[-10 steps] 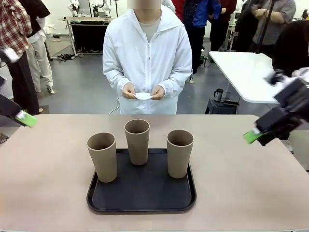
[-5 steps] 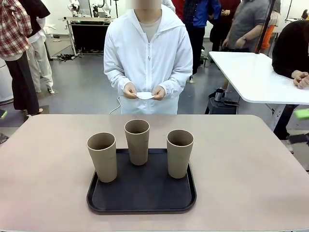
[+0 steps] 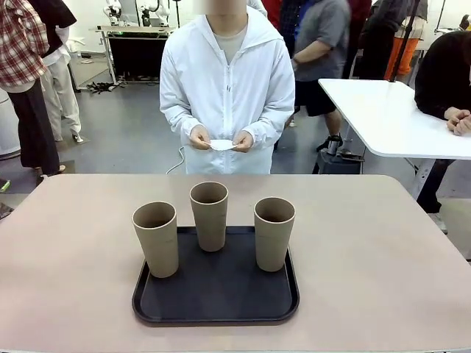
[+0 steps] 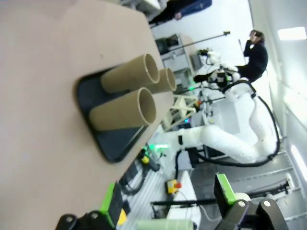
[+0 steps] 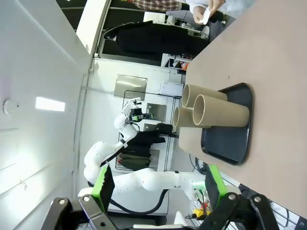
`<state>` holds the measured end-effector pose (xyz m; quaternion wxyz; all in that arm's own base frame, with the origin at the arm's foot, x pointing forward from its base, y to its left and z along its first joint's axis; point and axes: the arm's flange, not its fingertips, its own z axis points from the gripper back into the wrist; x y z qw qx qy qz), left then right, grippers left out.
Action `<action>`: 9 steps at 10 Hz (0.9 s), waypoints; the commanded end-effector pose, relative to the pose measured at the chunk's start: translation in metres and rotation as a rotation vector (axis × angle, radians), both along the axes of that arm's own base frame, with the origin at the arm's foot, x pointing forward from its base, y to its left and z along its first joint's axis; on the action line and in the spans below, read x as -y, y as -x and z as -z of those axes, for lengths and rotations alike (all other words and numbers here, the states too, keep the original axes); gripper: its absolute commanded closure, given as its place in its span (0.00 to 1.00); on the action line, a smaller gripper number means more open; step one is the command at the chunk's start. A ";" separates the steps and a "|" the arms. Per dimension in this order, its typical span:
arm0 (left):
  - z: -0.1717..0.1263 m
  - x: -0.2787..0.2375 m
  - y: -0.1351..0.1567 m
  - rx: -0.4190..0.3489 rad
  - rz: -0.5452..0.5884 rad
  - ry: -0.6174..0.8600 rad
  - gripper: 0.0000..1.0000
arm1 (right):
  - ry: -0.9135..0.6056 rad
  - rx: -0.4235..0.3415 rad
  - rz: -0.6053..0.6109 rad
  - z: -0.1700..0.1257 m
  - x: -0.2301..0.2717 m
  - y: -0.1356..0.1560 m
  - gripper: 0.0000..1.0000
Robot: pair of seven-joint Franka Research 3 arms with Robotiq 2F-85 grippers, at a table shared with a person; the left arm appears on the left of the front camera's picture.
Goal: Place coasters on the table and set cups on them.
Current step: Pick up one Reusable plastic cup and place it on a coaster set by the human.
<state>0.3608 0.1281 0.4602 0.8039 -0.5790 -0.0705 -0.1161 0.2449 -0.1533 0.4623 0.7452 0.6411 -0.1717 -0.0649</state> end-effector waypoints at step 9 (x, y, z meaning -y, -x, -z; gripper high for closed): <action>-0.008 0.008 0.016 0.022 -0.021 -0.017 0.00 | 0.059 -0.020 -0.084 -0.005 -0.027 -0.009 0.00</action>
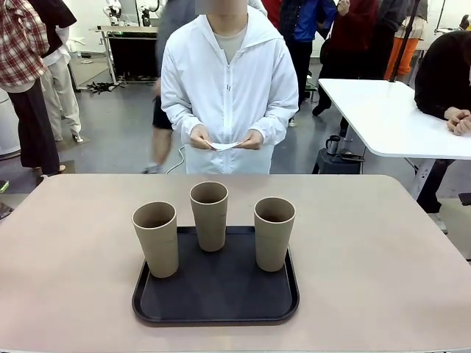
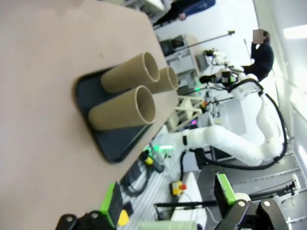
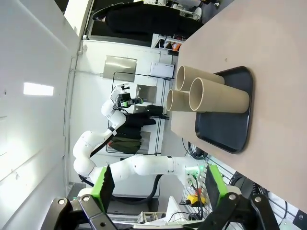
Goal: Place coasters on the table and set cups on them.
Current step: Pick up one Reusable plastic cup and place it on a coaster set by the human.
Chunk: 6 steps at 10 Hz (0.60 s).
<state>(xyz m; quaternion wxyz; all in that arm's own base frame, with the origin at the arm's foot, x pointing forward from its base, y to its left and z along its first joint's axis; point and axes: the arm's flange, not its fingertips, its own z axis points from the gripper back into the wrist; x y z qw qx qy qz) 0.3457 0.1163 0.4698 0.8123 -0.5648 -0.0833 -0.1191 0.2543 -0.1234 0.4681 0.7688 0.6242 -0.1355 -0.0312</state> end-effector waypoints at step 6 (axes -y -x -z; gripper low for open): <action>0.001 -0.004 0.001 -0.004 -0.007 0.013 0.00 | -0.003 0.002 0.010 0.001 0.003 0.000 0.00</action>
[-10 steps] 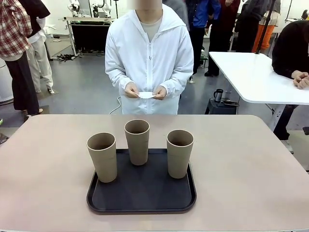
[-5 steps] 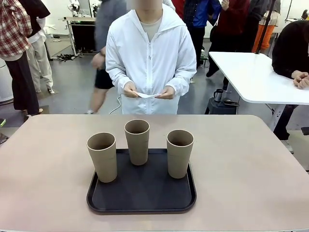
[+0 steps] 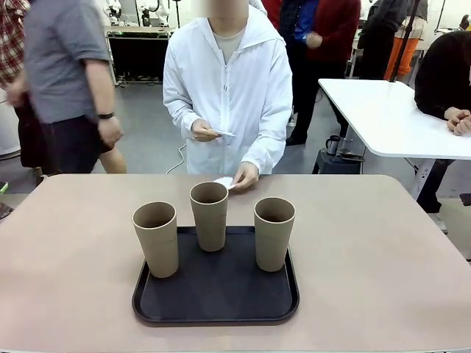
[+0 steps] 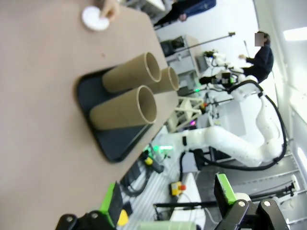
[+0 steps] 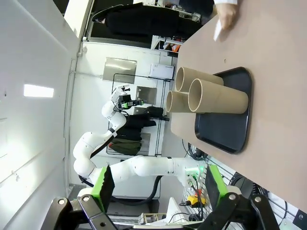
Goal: Place coasters on the table and set cups on them.
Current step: Pick up one Reusable plastic cup and place it on a coaster set by the human.
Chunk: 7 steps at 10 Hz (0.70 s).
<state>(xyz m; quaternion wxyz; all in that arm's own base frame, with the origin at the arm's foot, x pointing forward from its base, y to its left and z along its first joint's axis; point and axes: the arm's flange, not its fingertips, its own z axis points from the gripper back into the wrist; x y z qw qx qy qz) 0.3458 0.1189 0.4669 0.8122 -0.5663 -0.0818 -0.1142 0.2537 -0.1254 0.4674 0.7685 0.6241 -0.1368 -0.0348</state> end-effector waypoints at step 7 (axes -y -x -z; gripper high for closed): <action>-0.002 -0.002 0.001 0.004 -0.001 0.010 0.00 | -0.002 0.004 0.003 0.000 0.001 -0.001 0.00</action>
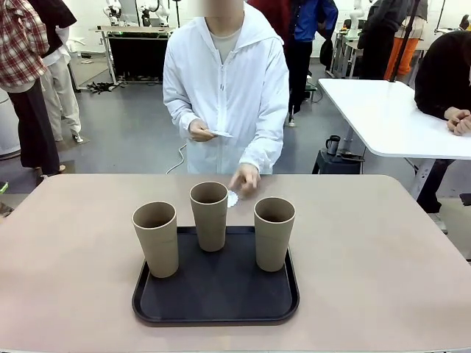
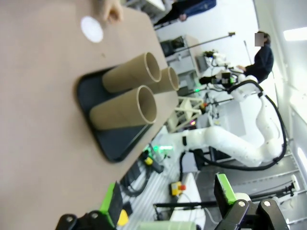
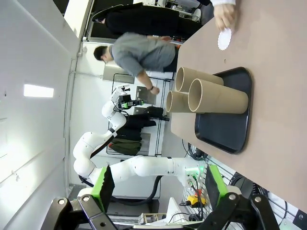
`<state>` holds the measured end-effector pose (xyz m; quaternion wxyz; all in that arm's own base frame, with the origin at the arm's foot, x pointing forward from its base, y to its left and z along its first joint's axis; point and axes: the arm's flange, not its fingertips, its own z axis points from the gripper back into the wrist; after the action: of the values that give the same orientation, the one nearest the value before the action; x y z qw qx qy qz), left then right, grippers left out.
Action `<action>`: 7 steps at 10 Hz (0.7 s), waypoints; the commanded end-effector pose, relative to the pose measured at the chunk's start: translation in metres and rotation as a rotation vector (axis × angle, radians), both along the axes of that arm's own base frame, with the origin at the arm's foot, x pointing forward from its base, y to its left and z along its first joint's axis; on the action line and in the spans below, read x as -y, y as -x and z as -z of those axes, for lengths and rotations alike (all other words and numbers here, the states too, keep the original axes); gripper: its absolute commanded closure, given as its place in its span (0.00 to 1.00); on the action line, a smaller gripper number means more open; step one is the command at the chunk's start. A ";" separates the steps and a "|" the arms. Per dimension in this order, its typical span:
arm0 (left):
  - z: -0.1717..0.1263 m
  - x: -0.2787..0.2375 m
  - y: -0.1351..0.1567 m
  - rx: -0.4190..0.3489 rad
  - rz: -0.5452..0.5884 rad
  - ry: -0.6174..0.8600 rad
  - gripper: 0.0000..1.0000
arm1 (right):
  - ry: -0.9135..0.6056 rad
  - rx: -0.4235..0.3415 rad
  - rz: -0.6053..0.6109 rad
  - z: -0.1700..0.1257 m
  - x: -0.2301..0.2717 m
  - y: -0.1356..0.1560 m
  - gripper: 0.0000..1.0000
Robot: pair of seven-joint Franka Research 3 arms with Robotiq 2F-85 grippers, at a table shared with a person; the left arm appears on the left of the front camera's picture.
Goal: Place coasters on the table and set cups on them.
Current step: Pick up one Reusable plastic cup and place it on a coaster set by the human.
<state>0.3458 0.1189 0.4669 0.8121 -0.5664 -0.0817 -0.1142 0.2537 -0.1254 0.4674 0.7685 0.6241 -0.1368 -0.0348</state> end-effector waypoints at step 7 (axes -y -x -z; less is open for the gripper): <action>-0.002 -0.002 0.001 0.004 -0.001 0.010 0.00 | 0.078 0.135 -0.185 -0.008 -0.005 -0.012 0.00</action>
<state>0.3458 0.1189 0.4670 0.8121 -0.5664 -0.0817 -0.1143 0.2548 -0.1203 0.4709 0.7737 0.6187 -0.1363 0.0001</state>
